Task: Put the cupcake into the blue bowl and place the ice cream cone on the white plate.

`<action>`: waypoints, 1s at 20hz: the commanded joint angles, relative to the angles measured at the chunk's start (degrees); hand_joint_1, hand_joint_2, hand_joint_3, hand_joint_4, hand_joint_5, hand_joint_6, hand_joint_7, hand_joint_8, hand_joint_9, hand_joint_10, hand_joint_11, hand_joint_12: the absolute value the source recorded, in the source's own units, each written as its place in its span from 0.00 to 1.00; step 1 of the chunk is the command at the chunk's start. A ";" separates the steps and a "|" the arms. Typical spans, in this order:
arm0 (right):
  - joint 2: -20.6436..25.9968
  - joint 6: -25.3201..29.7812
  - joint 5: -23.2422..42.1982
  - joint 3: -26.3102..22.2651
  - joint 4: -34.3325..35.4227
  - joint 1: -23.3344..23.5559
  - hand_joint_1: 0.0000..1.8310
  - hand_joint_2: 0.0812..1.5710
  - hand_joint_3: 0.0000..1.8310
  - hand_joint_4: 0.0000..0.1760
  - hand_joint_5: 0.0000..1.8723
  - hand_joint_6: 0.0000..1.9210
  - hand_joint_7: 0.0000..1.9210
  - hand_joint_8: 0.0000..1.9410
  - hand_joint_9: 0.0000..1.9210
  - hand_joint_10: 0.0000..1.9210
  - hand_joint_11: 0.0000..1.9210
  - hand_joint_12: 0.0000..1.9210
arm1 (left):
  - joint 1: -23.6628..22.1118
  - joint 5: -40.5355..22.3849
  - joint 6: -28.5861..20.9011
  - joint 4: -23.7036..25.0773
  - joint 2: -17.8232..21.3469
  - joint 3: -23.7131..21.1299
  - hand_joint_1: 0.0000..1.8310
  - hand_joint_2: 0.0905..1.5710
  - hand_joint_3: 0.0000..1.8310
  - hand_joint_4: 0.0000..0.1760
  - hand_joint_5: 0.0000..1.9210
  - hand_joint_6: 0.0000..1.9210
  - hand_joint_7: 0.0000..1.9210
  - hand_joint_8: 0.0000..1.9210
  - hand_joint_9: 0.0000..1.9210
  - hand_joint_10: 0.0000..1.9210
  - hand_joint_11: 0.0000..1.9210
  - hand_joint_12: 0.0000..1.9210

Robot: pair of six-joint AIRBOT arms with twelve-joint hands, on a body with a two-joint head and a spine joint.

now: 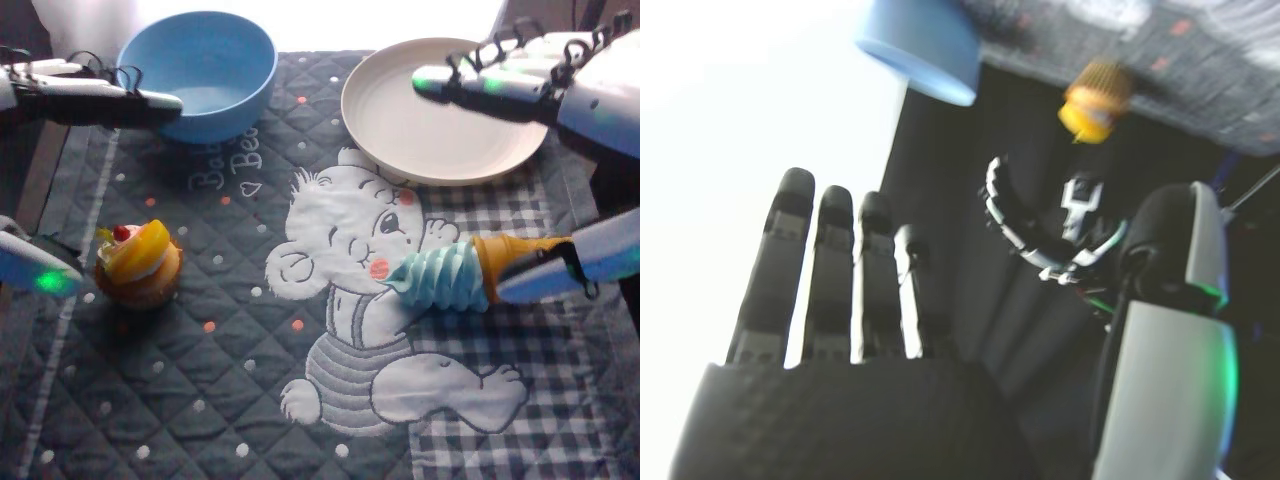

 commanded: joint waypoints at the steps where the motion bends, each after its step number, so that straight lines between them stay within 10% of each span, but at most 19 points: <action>1: -0.04 0.86 4.70 0.33 1.02 0.90 0.39 0.39 0.00 0.22 0.07 0.00 0.16 0.00 0.15 0.00 0.16 0.00 | -1.09 -2.71 -1.16 -1.41 -0.34 0.27 0.37 0.49 0.00 0.00 0.14 0.01 0.19 0.01 0.21 0.01 0.04 0.48; 4: -0.58 2.99 1.07 1.19 -1.92 0.96 0.39 0.38 0.00 0.03 0.06 0.00 0.17 0.01 0.17 0.01 0.17 0.01 | -4.65 0.93 -8.48 7.74 -2.90 2.53 0.39 0.48 0.00 0.00 0.14 0.00 0.21 0.00 0.23 0.00 0.07 0.46; 9: -2.55 8.01 -4.18 2.89 -8.24 1.88 0.36 0.35 0.00 0.00 0.07 0.00 0.18 0.00 0.18 0.01 0.20 0.02 | -7.51 4.30 -17.03 19.50 -4.57 3.76 0.38 0.49 0.00 0.00 0.15 0.00 0.22 0.00 0.27 0.01 0.12 0.45; 20: -6.90 11.26 -7.83 5.56 -12.17 3.00 0.34 0.35 0.00 0.00 0.10 0.00 0.22 0.00 0.22 0.00 0.24 0.04 | -4.85 5.85 -21.44 24.44 -5.86 3.78 0.37 0.47 0.00 0.00 0.17 0.00 0.23 0.00 0.26 0.00 0.13 0.40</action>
